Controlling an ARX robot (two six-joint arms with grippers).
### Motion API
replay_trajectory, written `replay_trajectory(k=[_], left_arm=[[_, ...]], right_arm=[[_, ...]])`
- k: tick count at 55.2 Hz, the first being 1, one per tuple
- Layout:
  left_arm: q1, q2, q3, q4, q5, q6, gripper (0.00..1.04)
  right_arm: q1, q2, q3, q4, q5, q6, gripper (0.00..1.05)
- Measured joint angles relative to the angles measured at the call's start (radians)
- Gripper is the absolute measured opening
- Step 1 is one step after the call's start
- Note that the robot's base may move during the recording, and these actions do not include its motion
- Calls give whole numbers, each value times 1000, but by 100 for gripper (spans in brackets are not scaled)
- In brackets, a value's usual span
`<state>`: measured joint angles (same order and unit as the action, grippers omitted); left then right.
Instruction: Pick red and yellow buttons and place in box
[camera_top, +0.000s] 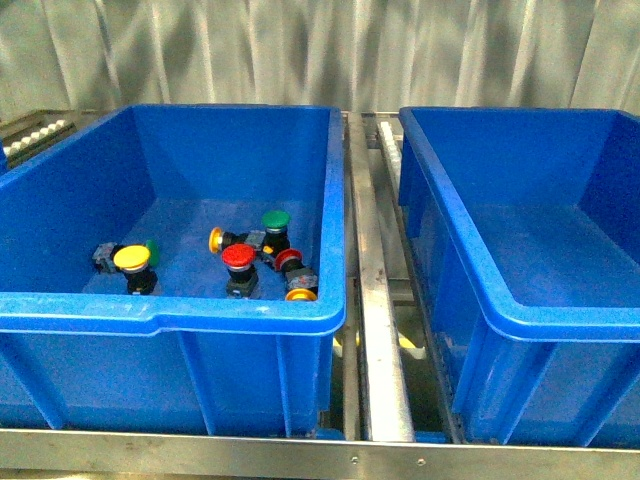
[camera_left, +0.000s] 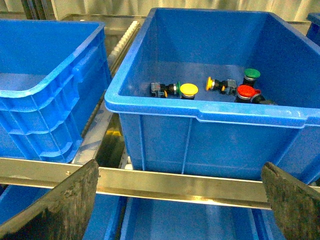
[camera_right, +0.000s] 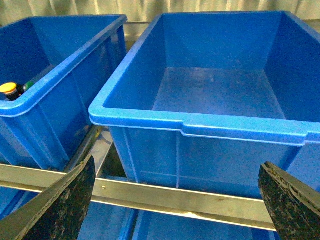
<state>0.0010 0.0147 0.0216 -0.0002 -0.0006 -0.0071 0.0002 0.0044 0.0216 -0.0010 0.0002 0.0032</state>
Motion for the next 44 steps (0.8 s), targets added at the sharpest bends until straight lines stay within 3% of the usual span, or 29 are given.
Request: replay_trajectory(k=[44], left_arm=[[0,0,0,0,0,0,97]], right_arm=[[0,0,0,0,0,0,98]])
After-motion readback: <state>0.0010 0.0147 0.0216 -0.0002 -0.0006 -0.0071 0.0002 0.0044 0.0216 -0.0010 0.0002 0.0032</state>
